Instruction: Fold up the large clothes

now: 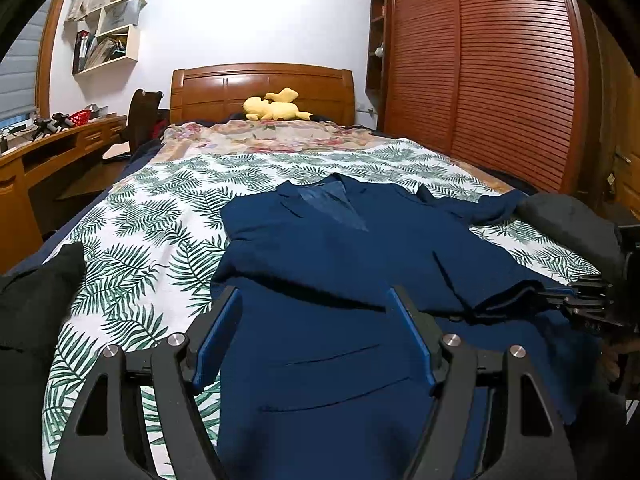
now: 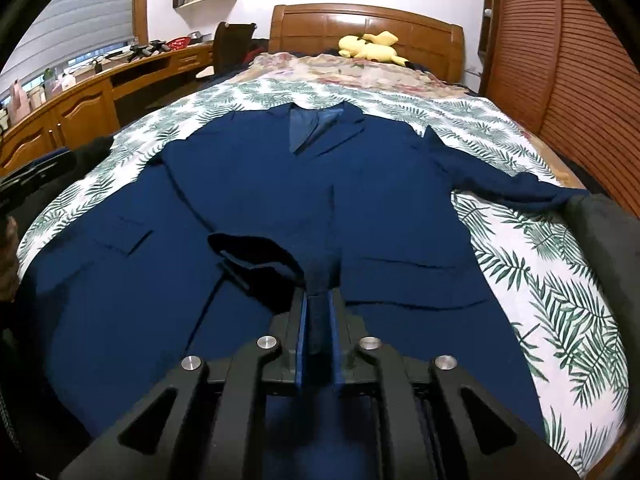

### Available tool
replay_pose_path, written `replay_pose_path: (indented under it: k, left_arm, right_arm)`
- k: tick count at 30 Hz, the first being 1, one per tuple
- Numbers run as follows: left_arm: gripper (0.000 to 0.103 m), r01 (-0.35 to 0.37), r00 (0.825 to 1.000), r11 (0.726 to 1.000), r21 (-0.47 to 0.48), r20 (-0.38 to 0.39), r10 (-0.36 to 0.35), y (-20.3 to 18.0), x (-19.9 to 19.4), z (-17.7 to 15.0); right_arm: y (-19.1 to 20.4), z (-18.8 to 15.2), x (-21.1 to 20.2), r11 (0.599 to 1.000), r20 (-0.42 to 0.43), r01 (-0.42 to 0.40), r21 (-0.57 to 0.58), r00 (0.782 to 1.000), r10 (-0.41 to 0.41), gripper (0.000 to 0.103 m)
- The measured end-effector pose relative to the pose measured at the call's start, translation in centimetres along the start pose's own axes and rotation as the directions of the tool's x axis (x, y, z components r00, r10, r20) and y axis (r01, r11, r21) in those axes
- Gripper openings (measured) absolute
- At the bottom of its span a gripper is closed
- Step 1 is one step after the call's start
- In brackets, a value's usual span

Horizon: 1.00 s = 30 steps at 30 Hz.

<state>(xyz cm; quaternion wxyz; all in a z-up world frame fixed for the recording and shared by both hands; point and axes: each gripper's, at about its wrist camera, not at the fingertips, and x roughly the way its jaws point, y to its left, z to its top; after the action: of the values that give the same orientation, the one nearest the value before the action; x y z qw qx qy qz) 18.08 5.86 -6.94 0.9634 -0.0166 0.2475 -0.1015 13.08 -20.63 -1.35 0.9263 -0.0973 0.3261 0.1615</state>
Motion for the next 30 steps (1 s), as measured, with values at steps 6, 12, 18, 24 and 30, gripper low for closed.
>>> replay_pose_path:
  k: [6,12,18,24,30]
  left_arm:
    - [0.075,-0.005,1.0,1.0,0.023,-0.011,0.006,-0.8,0.4,-0.1]
    - [0.075,-0.01,1.0,1.0,0.029,-0.021,0.011,-1.0,0.6,-0.2]
    - [0.075,-0.012,0.999,0.999,0.036,-0.029,0.013,-1.3,0.8,-0.3]
    - [0.075,-0.015,0.999,0.999,0.049,-0.039,0.017,-1.5,1.0,-0.4]
    - [0.075,-0.01,0.999,0.999,0.052,-0.037,0.012,-1.6,1.1,-0.4]
  right_arm:
    - [0.9,0.3,-1.0,0.997,0.039,-0.021,-0.078,0.999,0.025,0.044]
    - [1.2,1.1,0.1,0.992,0.06,-0.045,-0.12,0.997,0.052,0.052]
    - [1.6,1.9,3.7,0.985,0.007,-0.078,-0.153,0.997,0.08,0.055]
    - [2.4,1.8,7.3,0.973,-0.095,-0.09,-0.214,0.993,0.071,0.055]
    - [1.2,2.0,7.3,0.973,-0.071,-0.038,-0.228,0.997,0.022,0.007]
